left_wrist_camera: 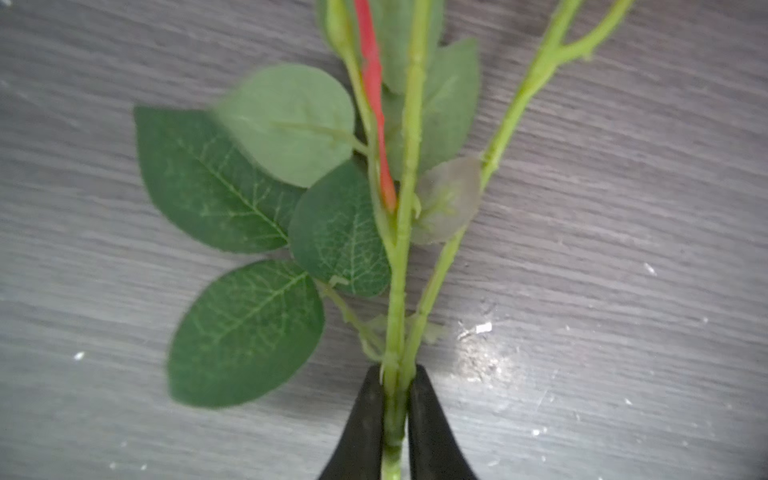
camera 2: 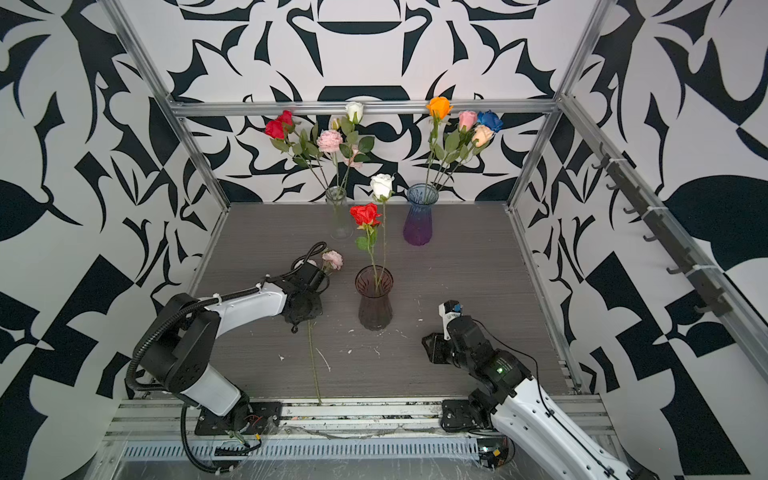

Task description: Arrange the flowers into the vase

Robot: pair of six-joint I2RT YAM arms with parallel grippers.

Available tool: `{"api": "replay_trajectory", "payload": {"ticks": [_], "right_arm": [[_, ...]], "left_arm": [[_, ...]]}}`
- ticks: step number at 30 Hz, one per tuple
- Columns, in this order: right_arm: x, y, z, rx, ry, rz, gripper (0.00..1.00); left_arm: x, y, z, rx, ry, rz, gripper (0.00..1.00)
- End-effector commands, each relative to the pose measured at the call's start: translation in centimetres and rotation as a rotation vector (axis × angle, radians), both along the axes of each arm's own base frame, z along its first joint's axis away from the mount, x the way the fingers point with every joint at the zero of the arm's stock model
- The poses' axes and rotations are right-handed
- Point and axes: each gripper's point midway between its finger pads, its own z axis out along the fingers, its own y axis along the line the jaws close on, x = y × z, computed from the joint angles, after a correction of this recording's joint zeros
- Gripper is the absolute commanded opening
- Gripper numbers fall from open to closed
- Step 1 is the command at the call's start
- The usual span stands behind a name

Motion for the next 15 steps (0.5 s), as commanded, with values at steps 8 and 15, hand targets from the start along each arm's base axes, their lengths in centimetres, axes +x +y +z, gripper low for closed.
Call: {"api": "replay_trajectory", "payload": {"ticks": [8, 15], "right_arm": [[0.4, 0.2, 0.4, -0.003, -0.032, 0.009, 0.33], [0.4, 0.2, 0.4, -0.003, -0.033, 0.008, 0.33]], "left_arm": [[-0.8, 0.6, 5.4, -0.145, -0.134, 0.101, 0.01], [0.7, 2.1, 17.8, -0.301, -0.54, 0.161, 0.0]]}}
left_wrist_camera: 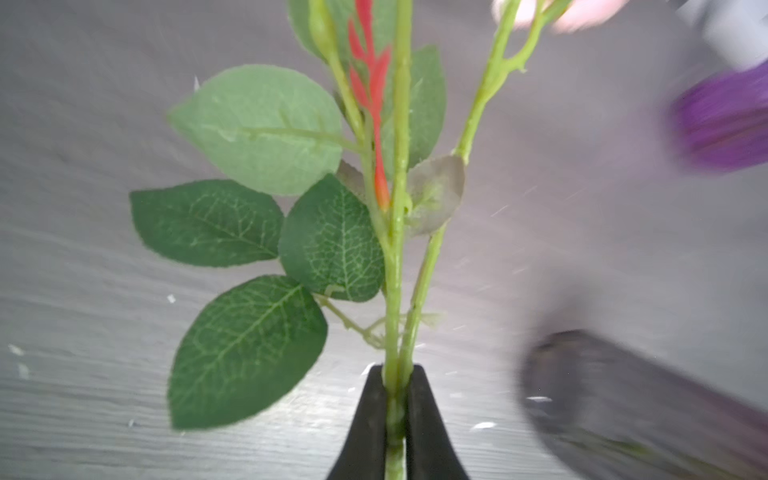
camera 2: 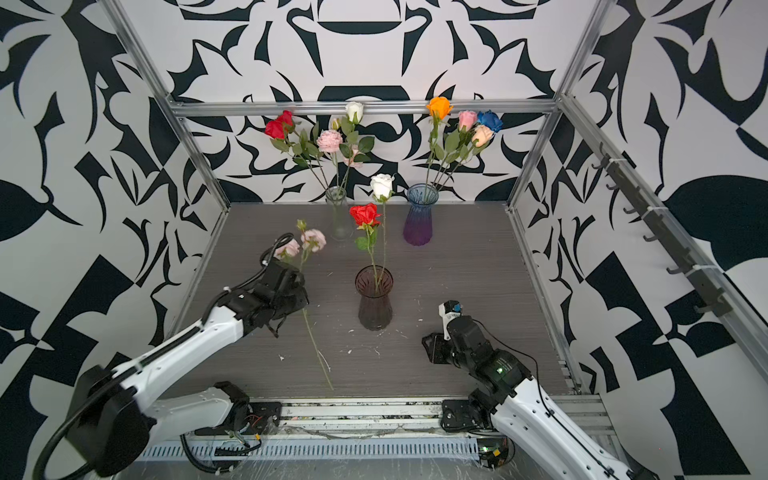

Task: Arrange the flowers into the vase
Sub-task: 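Lift the pink rose high and carry it over the dark pink vase, then lower the pink rose stem into the dark pink vase with the left gripper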

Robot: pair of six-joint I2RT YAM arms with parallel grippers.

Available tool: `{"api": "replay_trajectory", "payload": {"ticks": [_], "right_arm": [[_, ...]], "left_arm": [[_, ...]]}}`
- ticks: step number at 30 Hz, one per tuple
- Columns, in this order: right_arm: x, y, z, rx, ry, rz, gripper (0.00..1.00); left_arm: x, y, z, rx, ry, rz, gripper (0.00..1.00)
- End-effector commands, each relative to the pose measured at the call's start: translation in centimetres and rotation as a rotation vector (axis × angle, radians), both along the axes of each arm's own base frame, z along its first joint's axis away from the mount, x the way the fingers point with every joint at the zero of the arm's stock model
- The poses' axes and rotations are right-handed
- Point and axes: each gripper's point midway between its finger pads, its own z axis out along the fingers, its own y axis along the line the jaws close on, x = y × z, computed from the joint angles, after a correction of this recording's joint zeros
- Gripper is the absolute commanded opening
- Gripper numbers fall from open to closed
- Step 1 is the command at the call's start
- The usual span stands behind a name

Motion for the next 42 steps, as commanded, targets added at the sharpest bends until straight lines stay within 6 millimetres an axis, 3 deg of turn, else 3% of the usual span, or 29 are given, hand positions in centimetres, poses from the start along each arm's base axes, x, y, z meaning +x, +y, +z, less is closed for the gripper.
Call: {"api": "replay_trajectory", "payload": {"ticks": [1, 7, 13, 18, 21, 27, 35, 42], "right_arm": [[0.4, 0.1, 0.4, -0.004, -0.034, 0.009, 0.33], [0.4, 0.2, 0.4, -0.004, -0.034, 0.009, 0.33], [0.4, 0.2, 0.4, -0.006, -0.032, 0.009, 0.33], [0.5, 0.1, 0.4, -0.009, -0.032, 0.007, 0.33], [0.5, 0.1, 0.3, -0.009, -0.03, 0.006, 0.33], [0.4, 0.1, 0.3, -0.008, -0.031, 0.005, 0.33], [0.4, 0.1, 0.4, -0.007, -0.032, 0.007, 0.33], [0.4, 0.1, 0.4, -0.006, -0.035, 0.007, 0.33]], "left_arm": [[0.8, 1.2, 5.9, -0.075, -0.206, 0.07, 0.0], [1.1, 1.4, 16.4, -0.222, -0.581, 0.051, 0.0], [1.1, -1.0, 27.2, -0.372, -0.878, -0.075, 0.0], [-0.8, -5.9, 36.1, -0.439, -1.099, -0.303, 0.0], [-2.2, -9.0, 39.0, -0.352, -1.226, -0.422, 0.0], [-4.6, -15.1, 39.8, -0.172, -1.355, -0.622, 0.0], [-7.4, -21.9, 36.6, 0.147, -1.442, -0.812, 0.0], [-5.8, -24.2, 32.4, 0.262, -1.375, -0.852, 0.0]]}}
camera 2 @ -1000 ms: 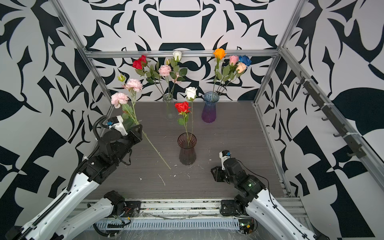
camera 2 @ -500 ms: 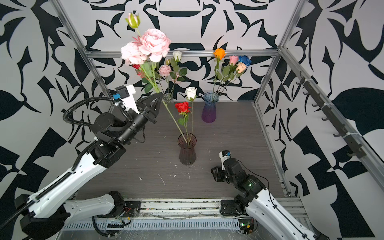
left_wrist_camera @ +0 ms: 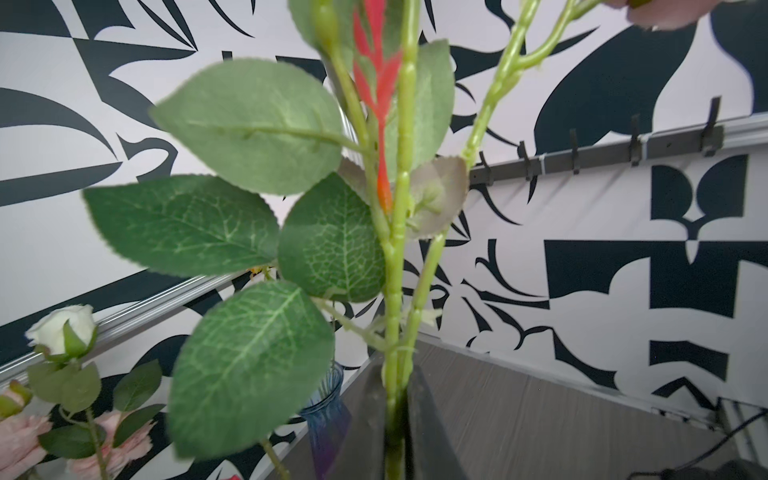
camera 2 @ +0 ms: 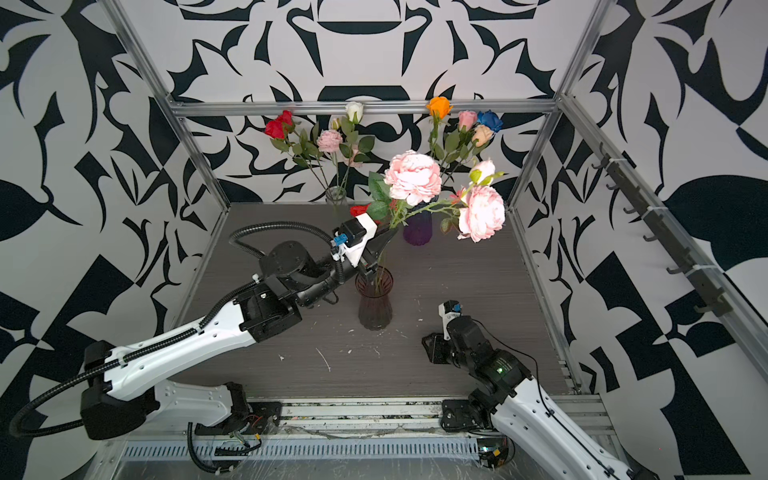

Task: Arrange the flowers into the vase
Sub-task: 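Lower the pink rose stem into the dark pink vase with the left gripper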

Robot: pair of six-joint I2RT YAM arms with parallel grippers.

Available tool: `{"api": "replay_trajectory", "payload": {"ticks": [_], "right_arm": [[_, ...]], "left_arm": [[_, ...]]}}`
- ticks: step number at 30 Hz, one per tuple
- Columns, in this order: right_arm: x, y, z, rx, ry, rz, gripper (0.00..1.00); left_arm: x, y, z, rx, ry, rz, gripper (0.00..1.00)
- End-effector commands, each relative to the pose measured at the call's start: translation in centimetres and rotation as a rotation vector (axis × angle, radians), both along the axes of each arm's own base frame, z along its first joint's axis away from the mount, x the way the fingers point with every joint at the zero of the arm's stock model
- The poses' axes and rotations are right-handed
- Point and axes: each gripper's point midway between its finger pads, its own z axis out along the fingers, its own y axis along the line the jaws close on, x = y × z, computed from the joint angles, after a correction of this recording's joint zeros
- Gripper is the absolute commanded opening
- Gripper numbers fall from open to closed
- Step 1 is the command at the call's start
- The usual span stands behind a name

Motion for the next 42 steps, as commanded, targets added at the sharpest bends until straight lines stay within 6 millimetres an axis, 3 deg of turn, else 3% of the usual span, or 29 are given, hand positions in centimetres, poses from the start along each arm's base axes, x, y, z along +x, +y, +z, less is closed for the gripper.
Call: {"api": "replay_trajectory", "payload": {"ticks": [1, 15, 25, 37, 42], "right_arm": [[0.4, 0.1, 0.4, -0.006, -0.033, 0.003, 0.33], [0.4, 0.1, 0.4, -0.005, -0.033, 0.005, 0.33], [0.4, 0.1, 0.3, -0.005, -0.031, 0.005, 0.33], [0.5, 0.1, 0.4, -0.006, -0.031, 0.004, 0.33], [0.5, 0.1, 0.3, -0.008, -0.028, 0.005, 0.33]], "left_arm": [[0.9, 0.1, -0.1, 0.029, -0.049, 0.065, 0.0], [3.3, -0.3, -8.4, 0.123, 0.084, 0.162, 0.06], [4.0, 1.5, -13.3, 0.134, 0.231, 0.193, 0.11], [3.8, 3.0, -16.8, 0.134, 0.361, 0.199, 0.22], [3.7, 2.9, -17.1, 0.146, 0.372, 0.196, 0.35]]}}
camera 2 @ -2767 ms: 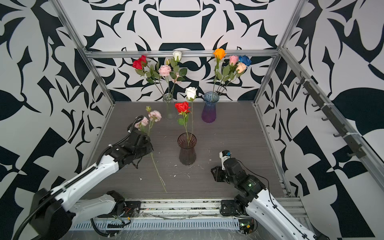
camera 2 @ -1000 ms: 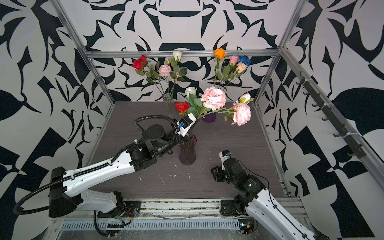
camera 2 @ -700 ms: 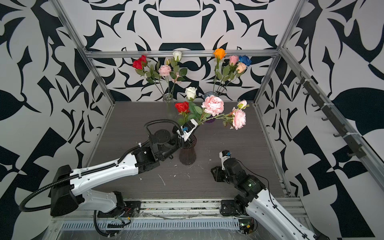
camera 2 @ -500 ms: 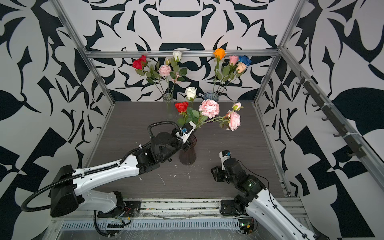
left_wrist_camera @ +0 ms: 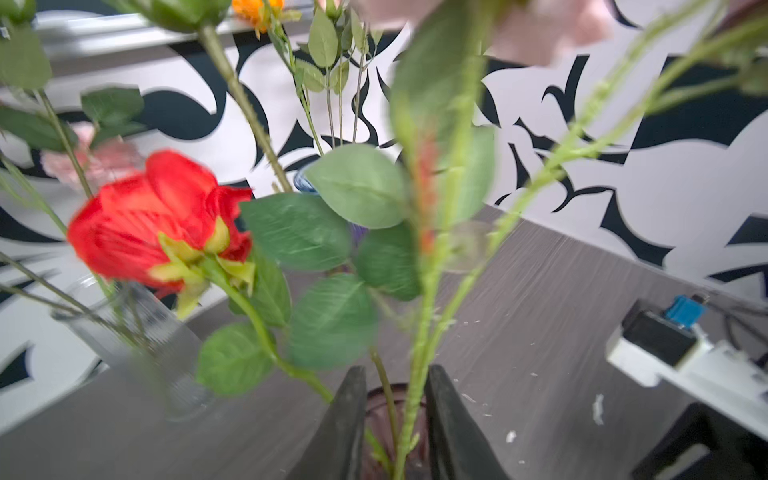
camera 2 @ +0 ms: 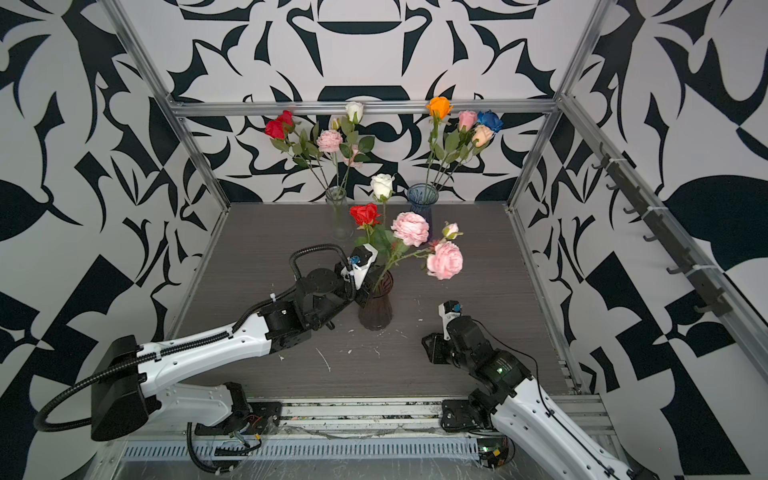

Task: Arrange the flowers into the vase
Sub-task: 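Lower the pink rose stem into the dark pink vase with the left gripper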

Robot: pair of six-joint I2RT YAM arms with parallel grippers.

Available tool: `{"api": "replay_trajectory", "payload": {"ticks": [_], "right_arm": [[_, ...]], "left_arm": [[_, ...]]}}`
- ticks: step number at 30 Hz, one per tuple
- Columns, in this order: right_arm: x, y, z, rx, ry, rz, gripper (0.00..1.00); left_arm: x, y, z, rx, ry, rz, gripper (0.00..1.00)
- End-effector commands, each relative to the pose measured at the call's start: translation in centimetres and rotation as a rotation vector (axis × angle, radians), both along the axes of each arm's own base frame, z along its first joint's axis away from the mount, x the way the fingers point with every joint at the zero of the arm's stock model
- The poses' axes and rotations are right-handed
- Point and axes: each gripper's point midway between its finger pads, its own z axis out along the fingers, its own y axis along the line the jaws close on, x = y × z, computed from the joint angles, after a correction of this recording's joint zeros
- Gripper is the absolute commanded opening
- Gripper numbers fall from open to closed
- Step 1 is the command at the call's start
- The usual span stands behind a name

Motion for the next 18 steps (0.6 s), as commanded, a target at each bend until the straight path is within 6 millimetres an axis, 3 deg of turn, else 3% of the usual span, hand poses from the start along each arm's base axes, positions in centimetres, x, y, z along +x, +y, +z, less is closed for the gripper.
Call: {"api": "replay_trajectory", "payload": {"ticks": [1, 9, 15, 18], "right_arm": [[0.5, 0.1, 0.3, -0.008, -0.028, 0.003, 0.33], [0.4, 0.1, 0.3, -0.008, -0.028, 0.005, 0.33], [0.4, 0.2, 0.6, -0.003, -0.033, 0.011, 0.33], [0.3, 0.2, 1.2, 0.017, -0.066, 0.015, 0.33]], "left_arm": [[-0.4, 0.9, 1.2, -0.037, 0.006, 0.004, 0.37], [-0.5, 2.3, 1.4, -0.051, 0.022, 0.044, 0.4], [-1.0, 4.7, 0.7, -0.067, 0.052, 0.089, 0.4], [-1.3, 6.4, -0.5, -0.067, 0.087, 0.118, 0.47]]}}
